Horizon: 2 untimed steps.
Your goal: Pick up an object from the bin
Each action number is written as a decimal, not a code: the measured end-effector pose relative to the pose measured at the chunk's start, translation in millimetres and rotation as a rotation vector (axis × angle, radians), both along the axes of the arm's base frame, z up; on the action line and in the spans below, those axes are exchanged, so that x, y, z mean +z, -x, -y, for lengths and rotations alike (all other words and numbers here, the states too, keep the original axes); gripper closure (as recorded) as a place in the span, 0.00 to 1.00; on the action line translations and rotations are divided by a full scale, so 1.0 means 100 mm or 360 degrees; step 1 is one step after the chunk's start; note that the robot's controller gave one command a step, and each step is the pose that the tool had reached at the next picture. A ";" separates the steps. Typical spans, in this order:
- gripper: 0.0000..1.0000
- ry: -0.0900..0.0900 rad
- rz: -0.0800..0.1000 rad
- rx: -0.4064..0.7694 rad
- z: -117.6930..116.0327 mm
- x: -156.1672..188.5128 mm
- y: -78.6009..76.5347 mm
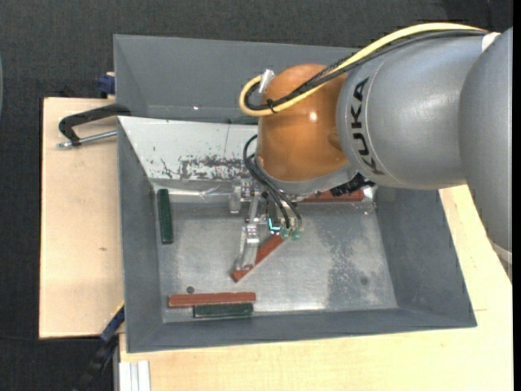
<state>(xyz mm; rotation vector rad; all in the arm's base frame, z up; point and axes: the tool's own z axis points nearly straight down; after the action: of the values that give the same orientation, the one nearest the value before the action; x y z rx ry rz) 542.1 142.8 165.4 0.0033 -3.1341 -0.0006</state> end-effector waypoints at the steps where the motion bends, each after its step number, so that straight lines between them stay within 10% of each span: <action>1: 0.00 -0.0002 0.0013 -0.0003 0.01 0.04 -0.02; 2: 0.00 -0.0006 0.0026 0.0011 0.31 -0.39 0.06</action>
Offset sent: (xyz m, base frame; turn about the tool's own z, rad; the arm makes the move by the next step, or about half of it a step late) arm -0.0151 -0.0586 -0.0764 -0.0058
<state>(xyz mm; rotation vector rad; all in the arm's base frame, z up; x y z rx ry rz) 536.4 112.0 126.7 0.0147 -3.1502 -0.0066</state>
